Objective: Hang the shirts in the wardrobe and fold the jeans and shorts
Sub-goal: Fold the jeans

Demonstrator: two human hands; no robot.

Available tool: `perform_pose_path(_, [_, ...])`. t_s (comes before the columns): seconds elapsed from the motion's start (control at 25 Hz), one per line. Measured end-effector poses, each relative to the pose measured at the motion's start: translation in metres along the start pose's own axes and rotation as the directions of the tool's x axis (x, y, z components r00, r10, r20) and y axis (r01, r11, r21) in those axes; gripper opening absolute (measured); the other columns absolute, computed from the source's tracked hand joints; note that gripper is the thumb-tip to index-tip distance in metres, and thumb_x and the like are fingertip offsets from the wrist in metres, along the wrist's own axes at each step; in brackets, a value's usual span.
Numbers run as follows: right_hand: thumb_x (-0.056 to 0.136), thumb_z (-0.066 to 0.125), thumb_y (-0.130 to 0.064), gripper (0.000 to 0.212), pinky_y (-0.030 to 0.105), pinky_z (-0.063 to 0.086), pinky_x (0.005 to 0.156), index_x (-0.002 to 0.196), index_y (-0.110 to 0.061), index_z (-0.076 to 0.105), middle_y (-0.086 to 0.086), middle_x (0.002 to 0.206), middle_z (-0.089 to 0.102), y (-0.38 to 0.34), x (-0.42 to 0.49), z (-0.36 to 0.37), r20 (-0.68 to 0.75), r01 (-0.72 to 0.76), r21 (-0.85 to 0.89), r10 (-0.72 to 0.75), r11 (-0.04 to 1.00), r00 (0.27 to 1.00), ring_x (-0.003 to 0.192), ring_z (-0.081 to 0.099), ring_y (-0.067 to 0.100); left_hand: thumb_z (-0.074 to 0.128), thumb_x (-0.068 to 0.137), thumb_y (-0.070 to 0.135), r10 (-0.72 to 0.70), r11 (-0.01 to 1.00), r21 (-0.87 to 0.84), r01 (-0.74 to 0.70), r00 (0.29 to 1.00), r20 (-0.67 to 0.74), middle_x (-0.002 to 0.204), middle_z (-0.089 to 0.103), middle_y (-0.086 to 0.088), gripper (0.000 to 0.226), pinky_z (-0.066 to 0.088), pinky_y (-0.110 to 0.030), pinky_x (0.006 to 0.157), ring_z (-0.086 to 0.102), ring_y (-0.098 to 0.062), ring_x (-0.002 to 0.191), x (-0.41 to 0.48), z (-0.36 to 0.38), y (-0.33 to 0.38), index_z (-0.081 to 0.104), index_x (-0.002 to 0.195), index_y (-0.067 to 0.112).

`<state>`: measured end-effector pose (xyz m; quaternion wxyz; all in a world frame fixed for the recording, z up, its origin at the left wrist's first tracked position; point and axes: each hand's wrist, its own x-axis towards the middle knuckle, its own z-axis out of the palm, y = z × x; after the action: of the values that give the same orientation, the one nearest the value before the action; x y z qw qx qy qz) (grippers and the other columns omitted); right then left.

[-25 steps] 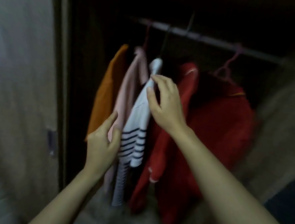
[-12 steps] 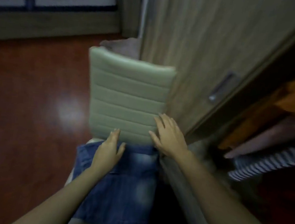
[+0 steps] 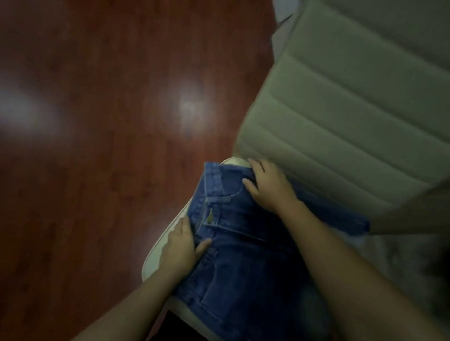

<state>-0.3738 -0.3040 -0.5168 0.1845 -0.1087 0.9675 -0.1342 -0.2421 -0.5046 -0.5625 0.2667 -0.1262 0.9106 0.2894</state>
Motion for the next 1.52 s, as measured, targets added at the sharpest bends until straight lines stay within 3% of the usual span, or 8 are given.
perform_pose_path(0.2, [0.090, 0.050, -0.050, 0.065, 0.040, 0.041, 0.091, 0.139, -0.011, 0.035, 0.015, 0.134, 0.049, -0.017, 0.046, 0.028, 0.086, 0.007, -0.120, 0.004, 0.993, 0.996, 0.117, 0.049, 0.034, 0.064, 0.080, 0.052, -0.033, 0.989, 0.136, 0.050, 0.992, -0.124, 0.141, 0.033, -0.011, 0.100, 0.038, -0.041, 0.097, 0.033, -0.030, 0.127, 0.005, 0.015, -0.007, 0.006, 0.149, 0.009])
perform_pose_path(0.48, [0.092, 0.049, -0.023, 0.007, 0.033, 0.030, 0.063, 0.091, -0.017, 0.051, 0.012, 0.111, 0.053, -0.033, 0.013, 0.003, -0.063, 0.086, -0.008, -0.086, 0.996, 0.994, 0.093, 0.054, 0.034, 0.074, 0.078, 0.030, 0.020, 0.999, -0.049, -0.024, 0.998, -0.066, 0.117, 0.060, -0.014, 0.061, 0.048, -0.040, 0.078, 0.058, -0.034, 0.103, 0.011, 0.008, -0.003, 0.034, 0.121, 0.012])
perform_pose_path(0.6, [0.091, 0.053, -0.040, 0.022, 0.033, 0.038, 0.065, 0.077, -0.023, 0.052, 0.013, 0.098, 0.065, -0.019, -0.020, -0.041, 0.045, 0.123, 0.130, -0.130, 0.984, 0.990, 0.087, 0.059, 0.031, 0.072, 0.080, 0.025, 0.114, 0.990, -0.080, -0.114, 0.993, -0.005, 0.117, 0.063, -0.015, 0.064, 0.047, -0.039, 0.076, 0.061, -0.036, 0.100, -0.004, -0.015, 0.015, 0.031, 0.129, 0.015])
perform_pose_path(0.88, [0.093, 0.054, -0.028, 0.031, 0.030, 0.027, 0.054, 0.065, -0.019, 0.048, -0.004, 0.059, 0.047, 0.028, -0.177, -0.193, -0.289, -0.035, 0.294, 0.124, 0.955, 0.949, 0.057, 0.045, 0.014, 0.081, 0.072, 0.028, 0.471, 0.859, -0.343, -0.379, 0.848, 0.244, 0.123, 0.058, 0.001, 0.086, 0.046, -0.029, 0.085, 0.060, -0.015, 0.105, -0.071, -0.090, 0.130, 0.026, 0.138, 0.029])
perform_pose_path(1.04, [0.090, 0.052, -0.028, 0.026, 0.024, 0.036, 0.061, 0.075, -0.008, 0.058, 0.003, 0.070, 0.059, 0.037, -0.285, -0.295, -0.555, -0.044, 0.301, 0.212, 0.953, 0.804, 0.068, 0.054, 0.013, 0.081, 0.065, 0.036, 0.629, 0.777, -0.261, -0.573, 0.727, 0.276, 0.118, 0.063, 0.005, 0.064, 0.049, -0.034, 0.090, 0.060, -0.008, 0.103, -0.124, -0.117, 0.203, 0.052, 0.121, 0.031])
perform_pose_path(1.12, [0.090, 0.054, -0.026, 0.024, 0.025, 0.041, 0.065, 0.081, -0.006, 0.063, 0.006, 0.076, 0.065, 0.035, -0.326, -0.341, -0.663, -0.029, 0.332, 0.255, 0.943, 0.704, 0.072, 0.058, 0.013, 0.080, 0.070, 0.019, 0.671, 0.741, -0.285, -0.609, 0.689, 0.273, 0.084, 0.071, 0.013, 0.033, 0.053, -0.027, 0.076, 0.063, 0.006, 0.078, -0.139, -0.138, 0.223, 0.062, 0.094, 0.031])
perform_pose_path(1.2, [0.090, 0.056, -0.023, 0.017, 0.023, 0.045, 0.065, 0.084, -0.009, 0.065, 0.005, 0.079, 0.067, 0.026, -0.370, -0.388, -0.745, -0.009, 0.364, 0.297, 0.931, 0.597, 0.074, 0.061, 0.010, 0.076, 0.075, 0.009, 0.708, 0.704, -0.350, -0.618, 0.655, 0.266, 0.083, 0.073, 0.010, 0.026, 0.056, -0.031, 0.076, 0.067, 0.001, 0.079, -0.155, -0.166, 0.248, 0.067, 0.096, 0.021])
perform_pose_path(1.52, [0.093, 0.055, -0.024, 0.022, 0.027, 0.048, 0.064, 0.071, -0.025, 0.058, -0.005, 0.073, 0.064, -0.014, -0.509, -0.537, -0.921, 0.088, 0.375, 0.360, 0.923, 0.147, 0.070, 0.060, 0.007, 0.043, 0.099, 0.011, 0.867, 0.248, -0.681, -0.688, 0.471, -0.160, 0.090, 0.067, -0.005, 0.016, 0.054, -0.031, 0.067, 0.064, -0.018, 0.081, -0.272, -0.332, 0.435, 0.059, 0.099, 0.013])
